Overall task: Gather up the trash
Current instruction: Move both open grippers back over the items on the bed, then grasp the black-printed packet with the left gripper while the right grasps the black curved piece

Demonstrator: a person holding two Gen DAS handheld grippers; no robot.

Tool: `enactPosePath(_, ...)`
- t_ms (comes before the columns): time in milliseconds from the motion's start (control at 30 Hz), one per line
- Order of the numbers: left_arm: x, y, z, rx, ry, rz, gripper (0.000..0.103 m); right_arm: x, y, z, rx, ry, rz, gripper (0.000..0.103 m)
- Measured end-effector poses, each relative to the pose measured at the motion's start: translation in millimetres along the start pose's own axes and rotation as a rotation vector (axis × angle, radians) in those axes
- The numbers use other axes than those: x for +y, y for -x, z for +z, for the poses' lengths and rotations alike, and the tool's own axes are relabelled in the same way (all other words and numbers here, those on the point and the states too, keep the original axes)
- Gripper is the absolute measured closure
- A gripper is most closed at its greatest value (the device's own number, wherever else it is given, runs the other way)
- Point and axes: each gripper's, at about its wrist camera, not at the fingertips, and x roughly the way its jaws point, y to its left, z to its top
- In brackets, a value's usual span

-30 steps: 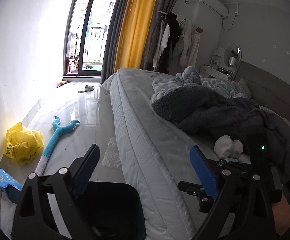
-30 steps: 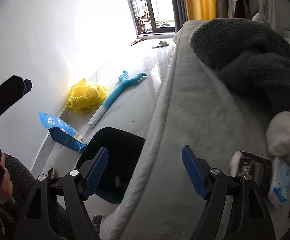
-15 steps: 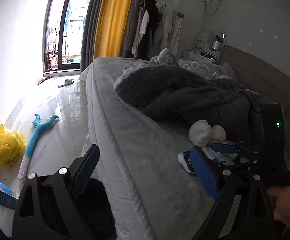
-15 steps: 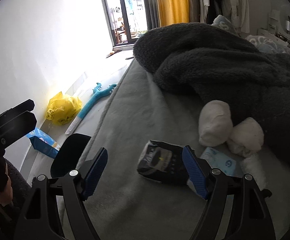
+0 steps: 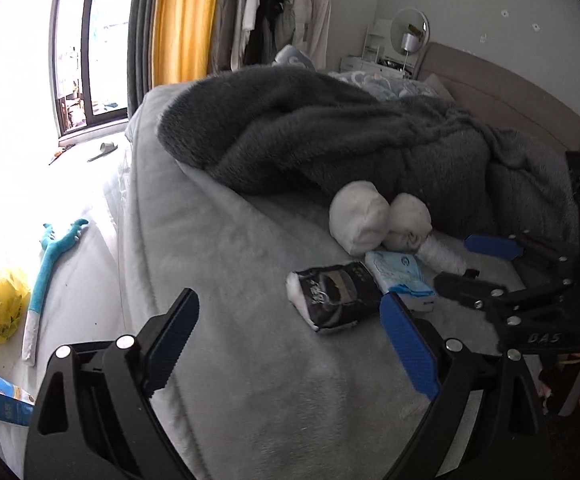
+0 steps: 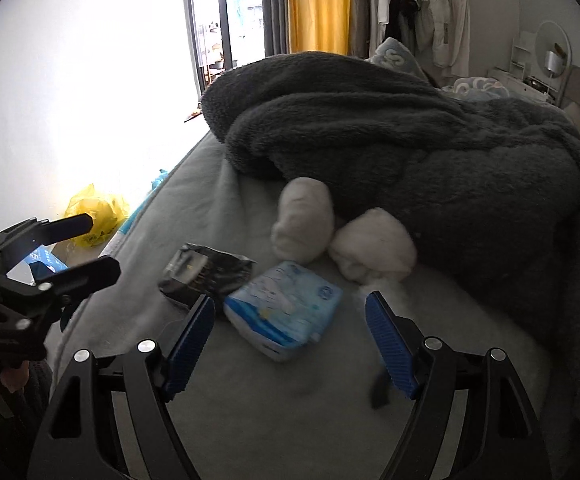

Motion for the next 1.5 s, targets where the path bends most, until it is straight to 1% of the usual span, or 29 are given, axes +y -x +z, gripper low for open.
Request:
enactPosePath(67,-8.1,-9.8,-2.3,0.024,-0.006,-0.007,0.009,-9.2,2.4,-4.5,0.001,-0.005,-0.011,0.024)
enactPosePath(267,-34.4,-38.0,-11.5,0.098,-0.066,0.011,0.009,-37.5,9.0,-24.8,0.010,-0.019,-0.031,0.024)
enactPosePath(467,-53.0,-57.1,-16.0,0.139,-0.118,0.060,0.009,-53.7,12.9,-43.2,0.026,-0.018,-0.038,0.024)
enactPosePath(700,-56.4,-71.9,-14.1,0.150,-0.099,0.116,0.009,-64.6,14.2,-60.3,0.032,-0.004,-0.014,0.023)
enactPosePath(833,-50.0,-79.0,-10.8,0.153,-0.059,0.134,0.009,-67.4,10.0,-67.7,0.026,-0.008,0.014,0.021)
enactPosePath(1000,-41.6,-87.1,-8.2,0.162,-0.023,0.127,0.009,-76.2,2.8,-70.1,-0.002,-0.048,0.045,0.021)
enactPosePath(1133,-40.6,-88.0,-8.5,0.166,-0.018,0.113,0.010,-77.6,-6.6,-67.6,0.006,-0.056,0.062,0.020)
enactPosePath(1233,-39.6,-88.9,-8.9,0.168,-0.014,0.105,0.018,-75.9,-11.6,-66.3,0.012,-0.043,0.064,0.020)
enactPosePath(1300,-40.4,-88.1,-9.5,0.164,-0.020,0.109,0.026,-76.2,-14.2,-67.2,0.015,-0.043,0.067,0.020)
enactPosePath(1400,-40.2,-86.4,-8.8,0.153,-0.026,0.103,0.030,-78.4,-16.3,-67.5,0.016,-0.050,0.068,0.020)
enactPosePath(1500,-37.1,-82.9,-7.5,0.144,-0.026,0.097,0.032,-79.5,-17.2,-65.8,0.012,-0.058,0.065,0.020)
